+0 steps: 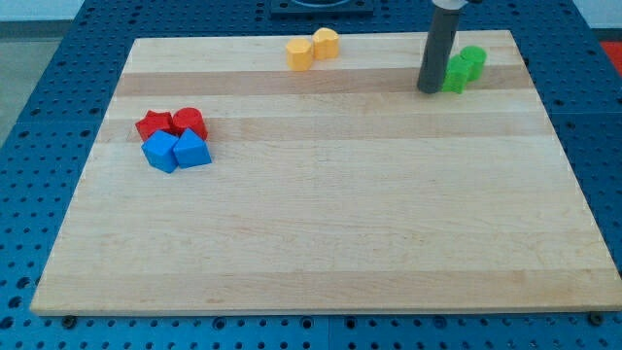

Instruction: Separate the blue cube from the red blocks

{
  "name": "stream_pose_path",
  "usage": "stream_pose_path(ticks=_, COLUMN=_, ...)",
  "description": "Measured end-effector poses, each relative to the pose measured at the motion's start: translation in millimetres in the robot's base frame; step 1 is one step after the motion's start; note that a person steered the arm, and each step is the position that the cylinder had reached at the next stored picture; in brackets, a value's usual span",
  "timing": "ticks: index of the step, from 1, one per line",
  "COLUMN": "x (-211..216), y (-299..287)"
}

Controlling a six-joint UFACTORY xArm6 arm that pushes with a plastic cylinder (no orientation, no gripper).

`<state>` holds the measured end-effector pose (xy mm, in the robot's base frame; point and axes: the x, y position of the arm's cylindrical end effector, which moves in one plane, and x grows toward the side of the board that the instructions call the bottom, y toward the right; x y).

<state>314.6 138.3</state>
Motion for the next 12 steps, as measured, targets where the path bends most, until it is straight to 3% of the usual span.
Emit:
stream_pose_path(ticks=5, x=22, y=-155)
stream_pose_path(ticks=10, x=36, y=-195)
stream_pose_path(ticks=12, x=137, y=-232)
